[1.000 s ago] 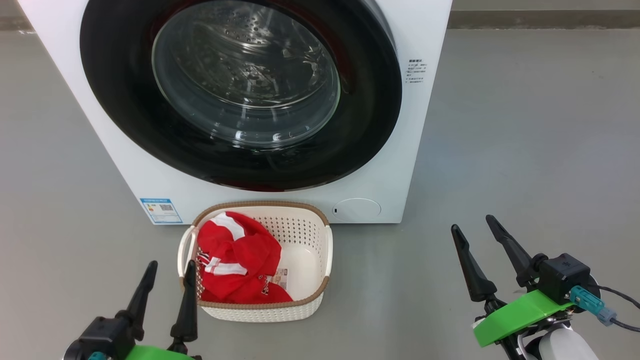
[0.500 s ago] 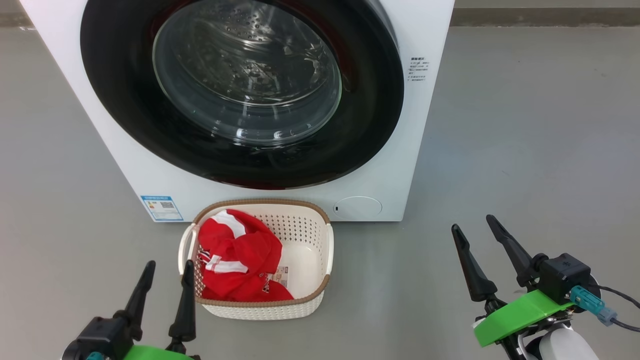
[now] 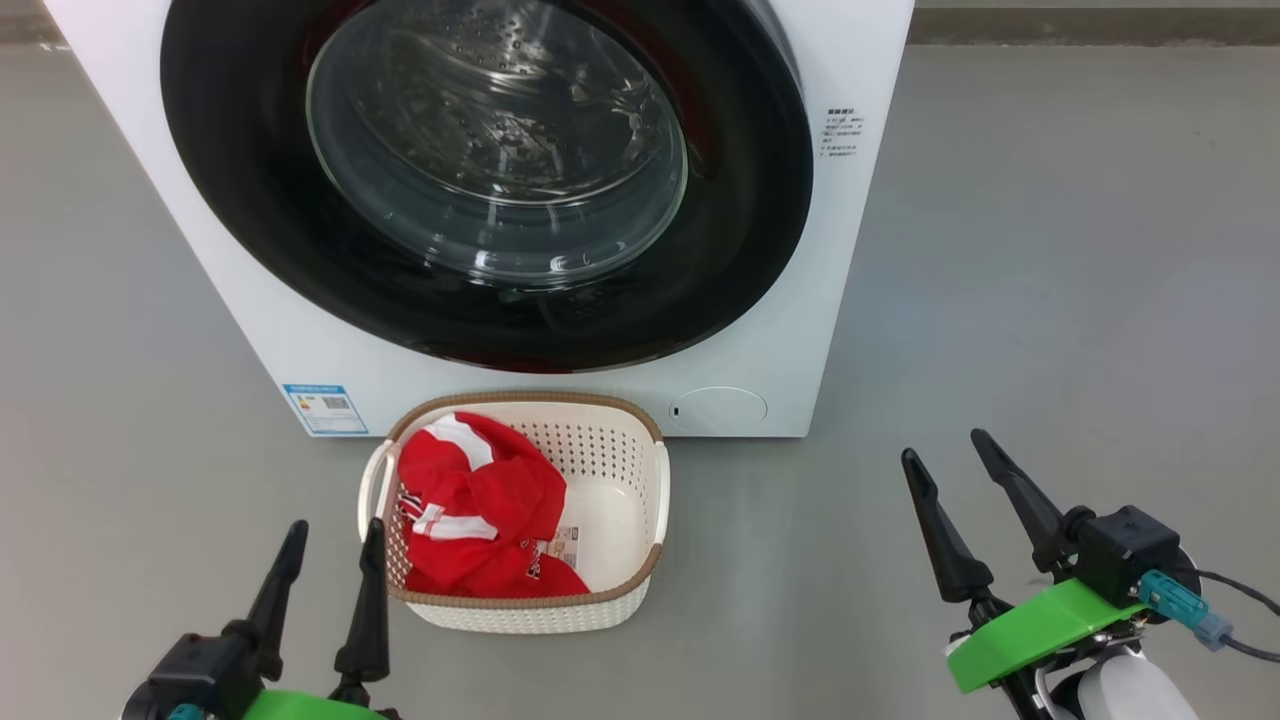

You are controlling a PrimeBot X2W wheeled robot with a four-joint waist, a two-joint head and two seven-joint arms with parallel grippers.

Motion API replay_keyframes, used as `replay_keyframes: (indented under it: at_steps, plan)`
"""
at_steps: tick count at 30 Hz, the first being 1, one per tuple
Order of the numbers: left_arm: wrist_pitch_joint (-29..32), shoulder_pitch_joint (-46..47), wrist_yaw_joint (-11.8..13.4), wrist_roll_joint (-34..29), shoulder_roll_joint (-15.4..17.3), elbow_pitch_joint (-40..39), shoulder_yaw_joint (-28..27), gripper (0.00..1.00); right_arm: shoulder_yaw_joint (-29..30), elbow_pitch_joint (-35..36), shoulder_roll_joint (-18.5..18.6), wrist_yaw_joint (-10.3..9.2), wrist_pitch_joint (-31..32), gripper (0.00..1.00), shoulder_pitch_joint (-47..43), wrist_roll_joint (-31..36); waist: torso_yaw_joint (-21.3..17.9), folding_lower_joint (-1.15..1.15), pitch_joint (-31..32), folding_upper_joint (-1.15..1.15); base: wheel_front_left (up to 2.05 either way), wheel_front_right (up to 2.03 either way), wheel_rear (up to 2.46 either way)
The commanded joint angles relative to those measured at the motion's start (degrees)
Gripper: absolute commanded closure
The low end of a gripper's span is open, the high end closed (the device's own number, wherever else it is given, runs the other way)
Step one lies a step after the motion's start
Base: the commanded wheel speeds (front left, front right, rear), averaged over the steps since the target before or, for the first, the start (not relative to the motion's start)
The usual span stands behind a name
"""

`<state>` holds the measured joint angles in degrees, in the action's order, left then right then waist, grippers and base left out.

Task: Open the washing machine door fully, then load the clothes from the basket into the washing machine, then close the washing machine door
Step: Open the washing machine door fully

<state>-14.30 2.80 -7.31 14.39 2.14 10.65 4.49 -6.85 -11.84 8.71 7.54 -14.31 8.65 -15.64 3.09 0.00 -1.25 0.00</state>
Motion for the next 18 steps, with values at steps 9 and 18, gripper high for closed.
replay_keyframes:
  at_steps: [9,18]
  plan:
    - [-0.7,2.9,-0.2,0.3,0.7,-2.1,-2.2,0.00,-0.3,2.1,0.6,-0.05,-0.7,0.00,4.4,-1.8,0.2,0.00,-1.9,0.00,0.00,0.00,0.00]
    - [-0.7,4.3,-0.2,0.4,0.7,-2.9,-1.9,0.00,1.9,2.2,1.6,-0.05,-0.7,0.00,8.5,-4.5,0.9,0.00,-4.7,0.00,0.00,0.00,0.00]
